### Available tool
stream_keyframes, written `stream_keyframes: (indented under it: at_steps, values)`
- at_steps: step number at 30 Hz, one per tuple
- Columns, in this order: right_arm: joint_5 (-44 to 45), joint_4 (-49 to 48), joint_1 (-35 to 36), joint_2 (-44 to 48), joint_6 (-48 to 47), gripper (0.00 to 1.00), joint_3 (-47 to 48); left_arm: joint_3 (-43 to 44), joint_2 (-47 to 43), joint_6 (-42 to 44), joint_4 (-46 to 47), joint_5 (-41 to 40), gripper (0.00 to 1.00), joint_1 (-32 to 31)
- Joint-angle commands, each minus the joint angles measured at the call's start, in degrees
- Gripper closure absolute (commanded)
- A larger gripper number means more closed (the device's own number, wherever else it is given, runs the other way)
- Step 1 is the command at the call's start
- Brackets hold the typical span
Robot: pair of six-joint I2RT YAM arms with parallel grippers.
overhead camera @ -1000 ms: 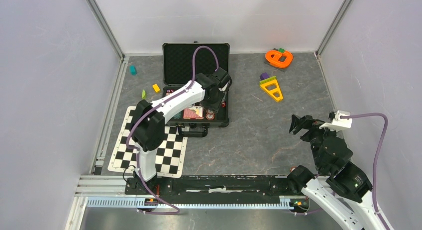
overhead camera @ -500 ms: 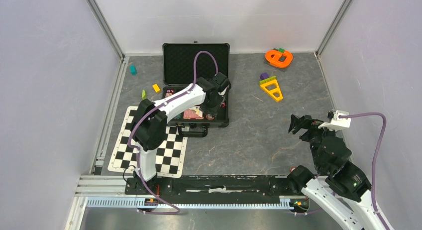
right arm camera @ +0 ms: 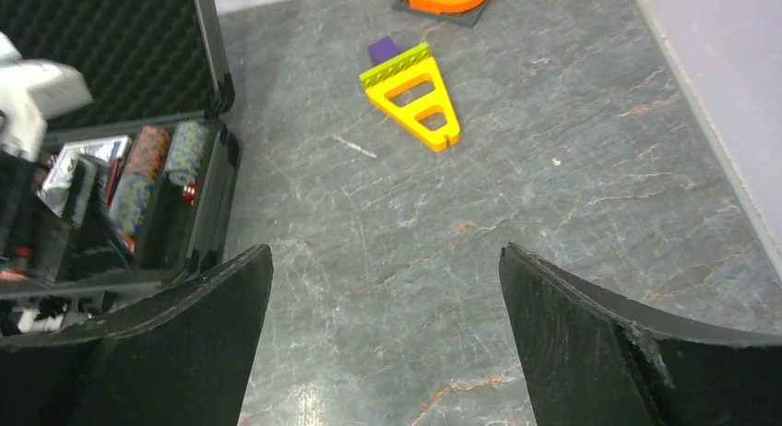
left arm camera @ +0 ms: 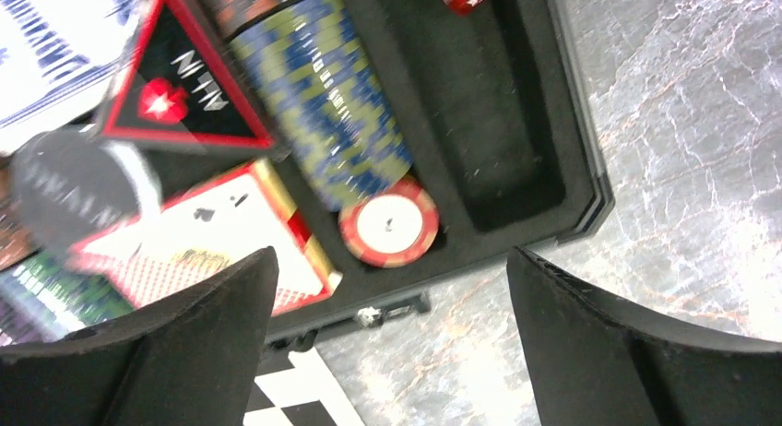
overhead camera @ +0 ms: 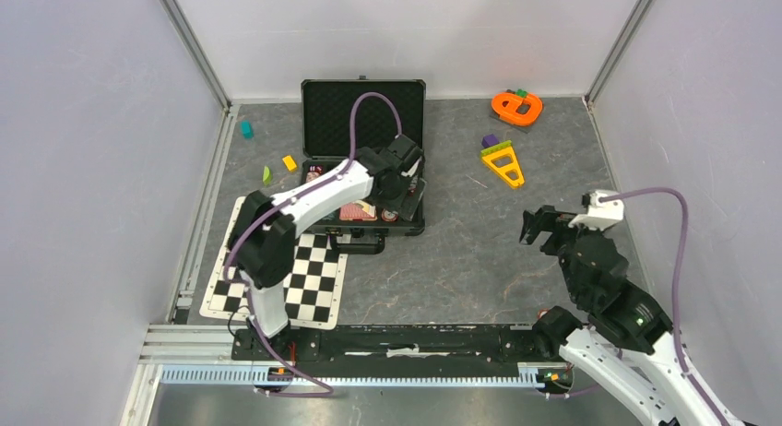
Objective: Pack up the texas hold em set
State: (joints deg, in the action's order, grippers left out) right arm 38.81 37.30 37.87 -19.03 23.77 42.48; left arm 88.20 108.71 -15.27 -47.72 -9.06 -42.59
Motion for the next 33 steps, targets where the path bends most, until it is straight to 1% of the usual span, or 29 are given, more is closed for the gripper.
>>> stream_keyframes:
  at_steps: [1, 4, 7, 12, 14, 16, 20, 22, 23, 24, 26, 29, 33]
  values:
    - [-5.0, -1.9, 0.3, -6.0, -1.3, 0.01, 0.3, -3.5, -11.1, -0.2, 2.4, -2.4, 0.0, 0.7]
    - [-6.9, -0.6, 0.3, -11.0, -0.1, 0.01, 0.1, -7.6, -16.6, -0.9, 5.7, -3.0, 0.0, 0.6]
    - [-6.8, 3.6, 0.3, -17.2, 4.6, 0.01, -0.7, -13.6, -23.6, -2.1, 10.7, -2.9, 0.0, 0.6]
    - [-5.6, 9.7, -0.2, -26.4, 11.8, 0.01, -1.0, -26.6, -35.2, -3.5, 22.3, 2.1, 0.0, 0.6]
    - [-5.0, 11.7, -2.5, -28.8, 14.3, 0.01, -1.1, -30.9, -38.0, -3.8, 26.5, 5.2, 0.0, 0.5]
    - [-6.2, 12.8, -8.4, -30.5, 14.1, 0.01, -1.1, -34.2, -39.9, -4.5, 30.0, 7.0, 0.0, 0.2]
    - [-6.3, 17.0, -21.5, -32.5, 14.1, 0.01, 0.5, -38.8, -41.2, -6.8, 37.4, 11.7, 0.0, -1.5]
    - [-7.4, 19.3, -27.1, -32.9, 16.8, 0.01, 0.7, -39.8, -40.8, -7.8, 39.6, 11.7, 0.0, -3.3]
    - [-8.2, 20.6, -28.9, -33.1, 18.4, 0.06, 0.5, -39.9, -40.4, -8.1, 40.2, 11.2, 0.0, -4.3]
    - [-8.7, 21.8, -30.6, -33.5, 20.4, 0.07, 0.2, -39.7, -40.0, -8.4, 40.7, 10.8, 0.0, -5.4]
    - [-10.4, 24.6, -32.7, -34.0, 23.5, 0.12, -0.8, -38.8, -39.4, -9.1, 40.8, 10.1, 0.0, -7.7]
    - [-15.6, 25.0, -33.2, -32.6, 23.6, 0.14, -3.9, -37.9, -38.9, -9.5, 41.4, 9.7, 0.0, -12.7]
    - [-17.5, 27.9, -33.2, -27.2, 23.7, 0.14, -6.7, -36.2, -34.8, -8.0, 42.8, 9.3, 0.0, -18.7]
